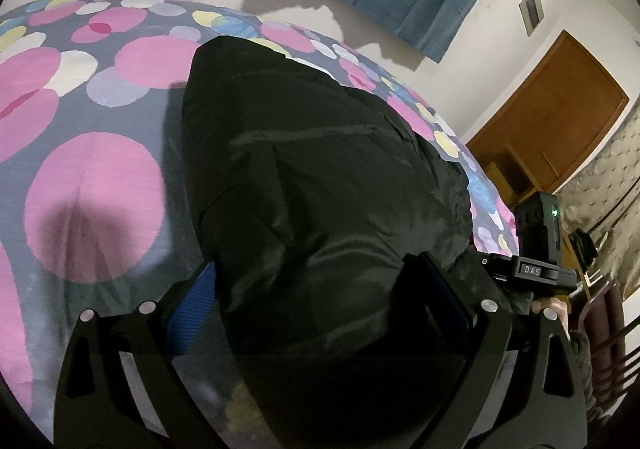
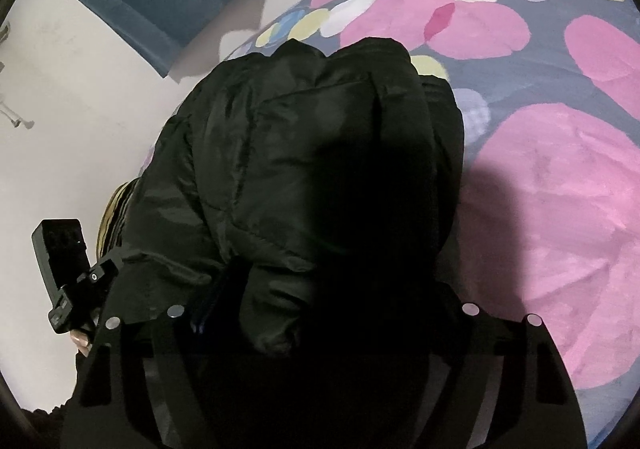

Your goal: Fold large clothes

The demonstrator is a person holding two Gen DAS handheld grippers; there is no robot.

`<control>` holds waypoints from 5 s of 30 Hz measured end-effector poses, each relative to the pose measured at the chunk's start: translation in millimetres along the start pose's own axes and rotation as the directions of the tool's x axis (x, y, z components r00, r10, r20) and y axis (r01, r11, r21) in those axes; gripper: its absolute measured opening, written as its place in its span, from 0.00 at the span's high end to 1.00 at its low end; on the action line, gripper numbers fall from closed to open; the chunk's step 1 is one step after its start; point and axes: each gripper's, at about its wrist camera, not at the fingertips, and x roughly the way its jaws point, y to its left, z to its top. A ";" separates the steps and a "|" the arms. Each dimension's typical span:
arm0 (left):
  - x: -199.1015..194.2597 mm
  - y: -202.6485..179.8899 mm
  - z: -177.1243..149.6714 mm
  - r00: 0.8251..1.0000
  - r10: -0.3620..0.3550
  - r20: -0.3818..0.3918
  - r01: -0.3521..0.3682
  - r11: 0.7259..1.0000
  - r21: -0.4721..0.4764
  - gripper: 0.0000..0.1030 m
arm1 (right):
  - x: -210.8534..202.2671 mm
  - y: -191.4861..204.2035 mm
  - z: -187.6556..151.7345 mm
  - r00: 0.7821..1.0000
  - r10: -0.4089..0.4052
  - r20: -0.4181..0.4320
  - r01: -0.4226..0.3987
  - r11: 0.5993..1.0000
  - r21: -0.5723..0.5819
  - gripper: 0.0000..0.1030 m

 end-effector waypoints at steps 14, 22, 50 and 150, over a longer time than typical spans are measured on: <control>-39.1 73.0 17.7 0.996 0.081 0.037 -0.078 0.994 -0.078 0.08 | 73.3 58.1 32.1 0.997 0.068 -0.043 -0.070 0.996 -0.047 0.24; -57.0 106.5 27.2 0.992 0.113 0.053 -0.107 0.988 -0.107 0.08 | 104.8 84.4 47.7 0.994 0.090 -0.069 -0.094 0.993 -0.066 0.24; -65.1 132.0 34.2 0.989 0.141 0.053 -0.134 0.984 -0.120 0.06 | 126.5 96.8 48.6 0.993 0.103 -0.053 -0.105 0.994 -0.033 0.23; -140.0 69.9 -17.7 0.872 0.459 0.167 -0.442 0.887 -0.131 0.09 | 15.4 124.8 -2.5 0.965 -0.117 0.235 0.153 0.979 -0.138 0.20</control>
